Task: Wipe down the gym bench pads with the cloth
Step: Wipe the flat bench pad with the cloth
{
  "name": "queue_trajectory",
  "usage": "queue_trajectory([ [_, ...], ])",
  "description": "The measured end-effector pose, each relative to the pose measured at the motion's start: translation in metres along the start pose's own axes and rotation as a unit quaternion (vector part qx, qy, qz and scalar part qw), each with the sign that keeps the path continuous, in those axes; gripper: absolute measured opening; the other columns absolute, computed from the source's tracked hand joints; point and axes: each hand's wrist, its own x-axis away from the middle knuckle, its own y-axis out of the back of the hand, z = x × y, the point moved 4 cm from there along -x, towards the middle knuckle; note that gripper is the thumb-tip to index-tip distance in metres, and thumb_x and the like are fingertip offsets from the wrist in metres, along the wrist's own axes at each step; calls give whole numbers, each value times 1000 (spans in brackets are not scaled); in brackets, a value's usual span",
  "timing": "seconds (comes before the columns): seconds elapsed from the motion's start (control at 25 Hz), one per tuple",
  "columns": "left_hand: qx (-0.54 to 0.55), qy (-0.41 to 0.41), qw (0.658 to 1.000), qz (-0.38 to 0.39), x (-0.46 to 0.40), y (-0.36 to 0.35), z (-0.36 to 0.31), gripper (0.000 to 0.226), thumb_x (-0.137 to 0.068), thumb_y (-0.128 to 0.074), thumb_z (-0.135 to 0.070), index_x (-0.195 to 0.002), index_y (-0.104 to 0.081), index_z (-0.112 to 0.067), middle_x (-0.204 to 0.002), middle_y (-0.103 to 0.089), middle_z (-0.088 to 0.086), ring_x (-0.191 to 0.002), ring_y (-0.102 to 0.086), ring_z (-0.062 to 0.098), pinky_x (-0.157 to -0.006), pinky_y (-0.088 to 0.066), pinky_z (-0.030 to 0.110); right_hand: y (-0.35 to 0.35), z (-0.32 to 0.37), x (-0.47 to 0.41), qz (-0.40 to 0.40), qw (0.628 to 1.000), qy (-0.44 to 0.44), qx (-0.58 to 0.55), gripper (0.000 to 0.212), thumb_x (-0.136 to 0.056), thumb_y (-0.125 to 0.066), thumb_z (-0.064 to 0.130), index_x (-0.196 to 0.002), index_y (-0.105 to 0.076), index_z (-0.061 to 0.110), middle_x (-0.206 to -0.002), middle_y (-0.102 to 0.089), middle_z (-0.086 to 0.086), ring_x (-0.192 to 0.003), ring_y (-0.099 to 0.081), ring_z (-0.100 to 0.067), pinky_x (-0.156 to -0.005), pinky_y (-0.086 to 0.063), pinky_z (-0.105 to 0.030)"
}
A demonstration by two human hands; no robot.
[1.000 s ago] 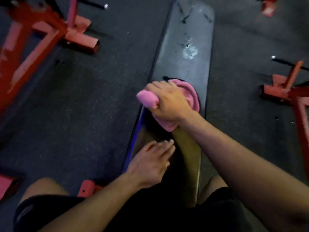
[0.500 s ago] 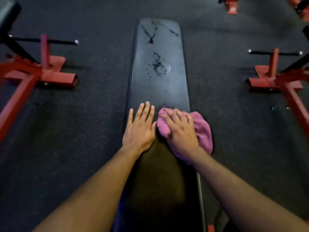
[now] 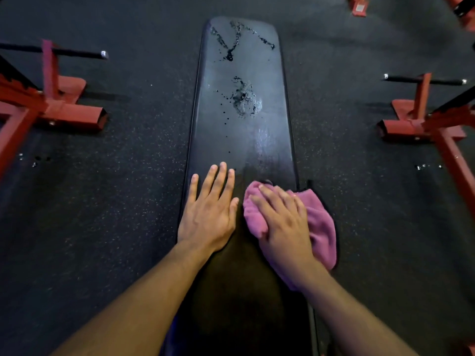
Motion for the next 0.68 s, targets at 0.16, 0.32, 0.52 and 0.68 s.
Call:
queue_trajectory([
  [0.16, -1, 6, 1000, -16, 0, -5, 1, 65, -106, -17, -44, -165, -16, -17, -174, -10, 4, -161, -6, 20, -130, -7, 54, -5, -26, -130, -13, 998, -15, 51, 66, -80, -55, 21, -146, -52, 26, -147, -52, 0, -131, -46, -28, -107, -33, -47],
  [0.32, 7, 4, 1000, -8, 1, -1, -1, 66, -106, -13, -45, -167, -11, -18, -175, -3, 2, -161, 1, 19, -130, -1, 52, 3, -32, -167, -22, 997, -67, 21, 61, -79, -58, 17, -140, -56, 26, -142, -56, 0, -124, -52, -31, -101, -35, -45],
  [0.52, -3, 3, 1000, -20, 2, -6, 1, 65, -107, -20, -43, -166, -18, -17, -174, -12, 5, -161, -8, 22, -129, -10, 56, 3, -5, -24, -25, 1000, -15, -7, 65, -81, -54, 25, -146, -55, 24, -151, -51, 2, -139, -44, -22, -119, -28, -49],
  [0.68, -15, 10, 1000, -10, -1, -3, 0, 66, -106, -16, -45, -166, -15, -17, -175, -9, 4, -161, -4, 21, -130, -7, 54, 6, -16, -100, -19, 998, -56, 29, 58, -80, -57, 23, -138, -57, 29, -140, -56, 5, -125, -50, -24, -104, -35, -45],
])
